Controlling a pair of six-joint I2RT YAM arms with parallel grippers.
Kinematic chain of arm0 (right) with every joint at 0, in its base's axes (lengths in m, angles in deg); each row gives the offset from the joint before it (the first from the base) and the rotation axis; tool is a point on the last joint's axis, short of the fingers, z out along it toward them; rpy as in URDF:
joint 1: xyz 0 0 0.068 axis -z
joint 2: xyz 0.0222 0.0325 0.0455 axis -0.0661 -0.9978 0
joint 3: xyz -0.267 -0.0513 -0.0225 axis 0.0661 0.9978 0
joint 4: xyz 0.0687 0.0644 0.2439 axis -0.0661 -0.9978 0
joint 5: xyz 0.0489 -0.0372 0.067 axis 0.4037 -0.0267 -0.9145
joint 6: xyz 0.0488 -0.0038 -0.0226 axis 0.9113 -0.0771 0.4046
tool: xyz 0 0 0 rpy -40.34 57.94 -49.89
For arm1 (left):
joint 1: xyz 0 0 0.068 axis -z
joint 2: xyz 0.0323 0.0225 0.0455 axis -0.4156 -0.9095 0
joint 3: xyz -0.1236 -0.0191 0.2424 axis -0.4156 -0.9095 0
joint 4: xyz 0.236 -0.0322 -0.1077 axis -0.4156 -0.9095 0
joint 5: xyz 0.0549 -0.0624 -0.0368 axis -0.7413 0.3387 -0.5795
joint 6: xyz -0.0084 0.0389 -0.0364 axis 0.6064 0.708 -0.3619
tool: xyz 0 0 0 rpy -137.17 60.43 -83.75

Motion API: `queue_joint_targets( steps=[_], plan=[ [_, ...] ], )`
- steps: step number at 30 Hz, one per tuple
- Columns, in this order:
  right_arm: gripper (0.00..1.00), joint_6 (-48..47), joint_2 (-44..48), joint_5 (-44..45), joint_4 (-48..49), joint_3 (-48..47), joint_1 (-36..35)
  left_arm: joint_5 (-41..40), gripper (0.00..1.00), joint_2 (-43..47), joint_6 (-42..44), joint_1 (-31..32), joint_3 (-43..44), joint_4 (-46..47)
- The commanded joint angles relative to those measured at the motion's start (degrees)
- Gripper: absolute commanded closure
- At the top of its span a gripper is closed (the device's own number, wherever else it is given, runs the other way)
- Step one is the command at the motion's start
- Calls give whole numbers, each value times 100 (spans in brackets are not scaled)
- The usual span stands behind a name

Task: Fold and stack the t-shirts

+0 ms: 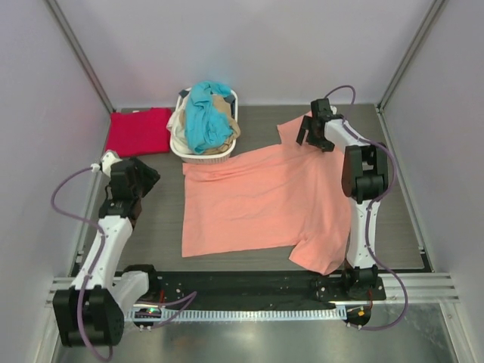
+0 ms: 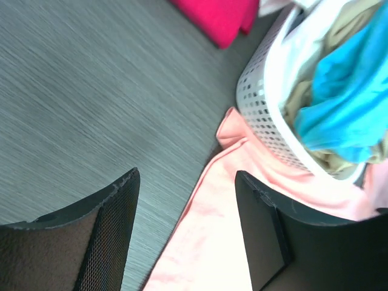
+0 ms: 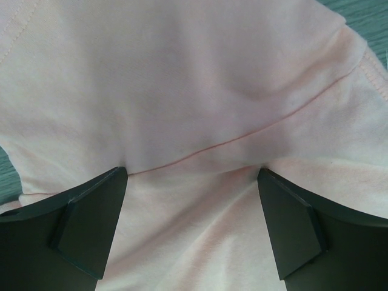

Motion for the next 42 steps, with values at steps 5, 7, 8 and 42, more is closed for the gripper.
queue_joint_targets(
  steps=[5, 7, 8, 42],
  plan=[
    [3, 19, 1034, 478, -119, 422, 22, 77, 37, 530, -264, 419, -650, -243],
    [2, 133, 1378, 680, -110, 773, 22, 149, 37, 600, -273, 586, -816, -374],
    [2, 238, 1798, 838, -101, 931, 30, 228, 38, 644, -299, 665, -887, -410],
    [0, 2665, 8095, -488, -505, 6891, -93, -115, 48, 1954, -2250, 3997, -2400, -1966]
  ],
)
